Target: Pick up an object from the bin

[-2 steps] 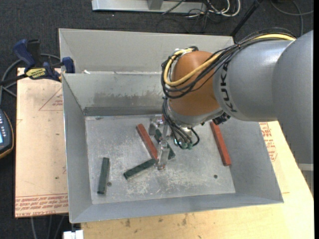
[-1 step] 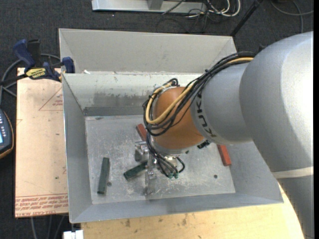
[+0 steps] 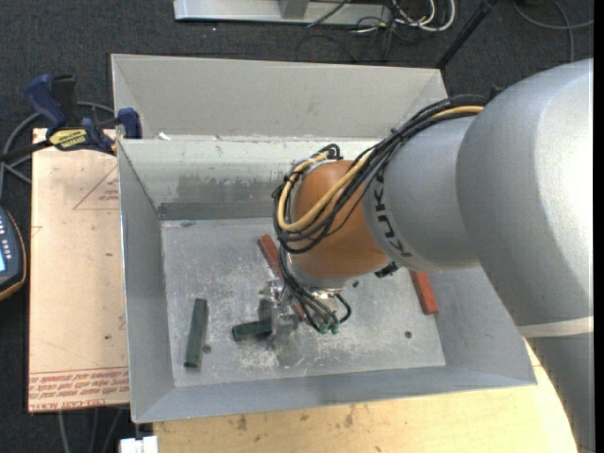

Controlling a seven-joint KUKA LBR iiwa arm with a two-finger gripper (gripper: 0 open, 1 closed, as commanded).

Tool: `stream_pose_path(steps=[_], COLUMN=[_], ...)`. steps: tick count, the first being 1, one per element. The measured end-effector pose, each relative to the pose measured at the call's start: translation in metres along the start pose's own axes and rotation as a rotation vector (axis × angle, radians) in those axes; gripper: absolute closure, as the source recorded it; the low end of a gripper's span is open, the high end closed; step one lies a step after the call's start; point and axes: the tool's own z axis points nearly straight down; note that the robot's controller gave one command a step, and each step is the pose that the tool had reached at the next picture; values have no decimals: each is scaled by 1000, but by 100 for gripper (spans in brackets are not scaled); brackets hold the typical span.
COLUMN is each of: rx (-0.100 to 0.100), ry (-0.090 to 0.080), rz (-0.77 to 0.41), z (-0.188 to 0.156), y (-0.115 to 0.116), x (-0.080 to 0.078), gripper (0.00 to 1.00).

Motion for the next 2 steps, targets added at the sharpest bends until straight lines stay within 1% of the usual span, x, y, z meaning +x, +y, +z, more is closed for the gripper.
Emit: stream_pose_path(steps=[1,2], rx=[-1,0], ry=[-7,-9], rz=[-145,-156], z=[-110,-205], y=[40,50], x=[15,13], gripper=[100,100])
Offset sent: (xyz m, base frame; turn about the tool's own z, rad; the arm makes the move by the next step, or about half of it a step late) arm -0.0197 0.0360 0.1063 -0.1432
